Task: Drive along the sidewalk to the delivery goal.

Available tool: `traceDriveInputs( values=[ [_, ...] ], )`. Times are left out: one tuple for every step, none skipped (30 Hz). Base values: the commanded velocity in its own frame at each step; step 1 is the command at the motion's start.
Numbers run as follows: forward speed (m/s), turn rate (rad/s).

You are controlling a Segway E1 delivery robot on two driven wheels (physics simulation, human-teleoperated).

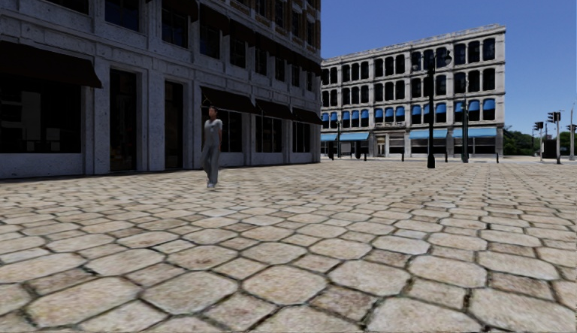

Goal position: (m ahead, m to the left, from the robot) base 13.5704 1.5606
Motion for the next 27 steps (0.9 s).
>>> traceDriveInputs(
  values=[
    [2.0, 0.0],
    [2.0, 0.0],
    [2.0, 0.0],
    [2.0, 0.0],
    [2.0, 0.0],
    [2.0, 0.0],
    [2.0, 0.0],
    [2.0, 0.0],
    [2.0, 0.0],
    [2.0, 0.0],
    [2.0, 0.0],
    [2.0, 0.0],
    [2.0, 0.0],
    [2.0, 0.0],
    [2.0, 0.0],
    [2.0, 0.0],
    [2.0, 0.0],
    [2.0, 0.0],
    [2.0, 0.0],
    [2.0, 0.0],
    [2.0, 0.08],
    [2.0, 0.16],
    [2.0, 0.18],
    [2.0, 0.18],
    [2.0, 0.19],
    [2.0, 0.19],
    [2.0, 0.22]
  ],
)
